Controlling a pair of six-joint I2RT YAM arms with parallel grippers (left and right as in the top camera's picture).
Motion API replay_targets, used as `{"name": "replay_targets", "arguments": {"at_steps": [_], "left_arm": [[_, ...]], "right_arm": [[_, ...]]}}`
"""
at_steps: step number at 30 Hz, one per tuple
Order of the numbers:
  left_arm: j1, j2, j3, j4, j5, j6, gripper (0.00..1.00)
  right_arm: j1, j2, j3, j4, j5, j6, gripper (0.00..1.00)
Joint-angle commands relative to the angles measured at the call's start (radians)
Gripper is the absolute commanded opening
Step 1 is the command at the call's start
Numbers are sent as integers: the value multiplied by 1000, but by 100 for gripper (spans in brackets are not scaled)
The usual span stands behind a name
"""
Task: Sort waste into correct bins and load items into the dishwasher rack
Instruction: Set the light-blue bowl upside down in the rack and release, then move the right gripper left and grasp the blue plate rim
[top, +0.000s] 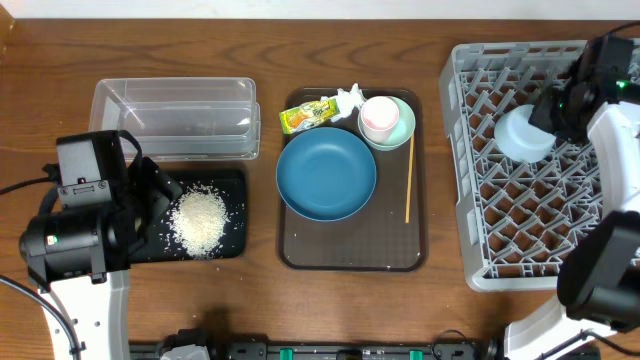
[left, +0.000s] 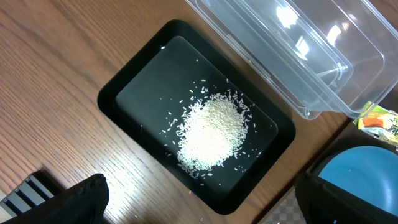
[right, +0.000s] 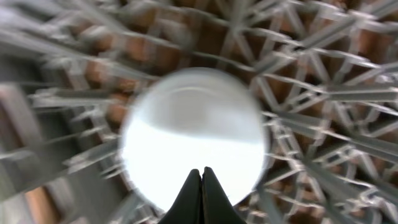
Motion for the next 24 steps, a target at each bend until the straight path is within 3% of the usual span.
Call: {"name": "replay_targets", "arguments": {"at_steps": [1, 3, 4, 6, 7, 8, 11, 18, 24], "left_arm": [[3, -1, 12, -3, -9, -5, 97], [3, -1, 12, -3, -9, -5, 97], [3, -1, 12, -3, -9, -5, 97], [3, -1, 12, -3, -9, -5, 97], [3, -1, 12, -3, -9, -5, 97], [3, -1, 12, -3, -9, -5, 97], [3, -1, 12, -3, -9, -5, 97], [3, -1, 12, -3, -9, -5, 98], [3, -1, 12, -3, -9, -5, 97]], "right_arm": [[31, -119, 43, -10, -303, -78, 2], [65, -165, 43, -12, -469, -163, 10], [88, -186, 42, -14, -533, -194, 19], [138, -216, 42, -24, -591, -208, 66], [165, -225, 42, -33, -605, -208, 85], [200, -233, 42, -47, -617, -208, 92], [314, -233, 40, -80, -619, -207, 99], [638, -202, -33, -10, -530, -205, 99], [890, -109, -73, 94, -296, -203, 88]]}}
